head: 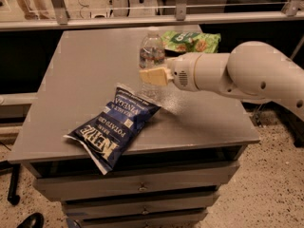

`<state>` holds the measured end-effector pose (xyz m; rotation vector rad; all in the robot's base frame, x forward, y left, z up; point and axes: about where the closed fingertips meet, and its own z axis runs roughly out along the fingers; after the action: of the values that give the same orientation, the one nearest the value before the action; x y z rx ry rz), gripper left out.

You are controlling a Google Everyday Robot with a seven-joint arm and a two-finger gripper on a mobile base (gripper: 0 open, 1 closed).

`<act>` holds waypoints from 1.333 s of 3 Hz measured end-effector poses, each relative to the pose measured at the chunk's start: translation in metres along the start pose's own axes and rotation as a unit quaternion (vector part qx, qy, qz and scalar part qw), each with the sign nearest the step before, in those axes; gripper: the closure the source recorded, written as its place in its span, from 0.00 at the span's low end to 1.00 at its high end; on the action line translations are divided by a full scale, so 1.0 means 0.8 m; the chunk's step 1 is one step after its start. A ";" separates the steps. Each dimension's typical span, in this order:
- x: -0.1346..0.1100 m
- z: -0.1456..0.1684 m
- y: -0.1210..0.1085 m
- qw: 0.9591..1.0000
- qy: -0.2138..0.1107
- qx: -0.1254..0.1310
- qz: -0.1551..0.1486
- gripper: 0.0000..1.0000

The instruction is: Move water bottle near blue chip bag

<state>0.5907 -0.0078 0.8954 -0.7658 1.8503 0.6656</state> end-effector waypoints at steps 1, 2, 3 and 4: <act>0.016 -0.003 0.004 1.000 0.008 0.001 0.010 0.82; 0.010 -0.005 0.005 1.000 0.008 0.001 0.010 0.59; 0.010 -0.006 0.005 1.000 0.008 0.001 0.010 0.36; 0.009 -0.006 0.005 1.000 0.008 0.001 0.010 0.10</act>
Offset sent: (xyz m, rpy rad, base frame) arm -0.0297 -0.0123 -0.0470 -0.0035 0.0759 -0.0279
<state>0.5827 -0.0103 0.8905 -0.7543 1.8754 0.6720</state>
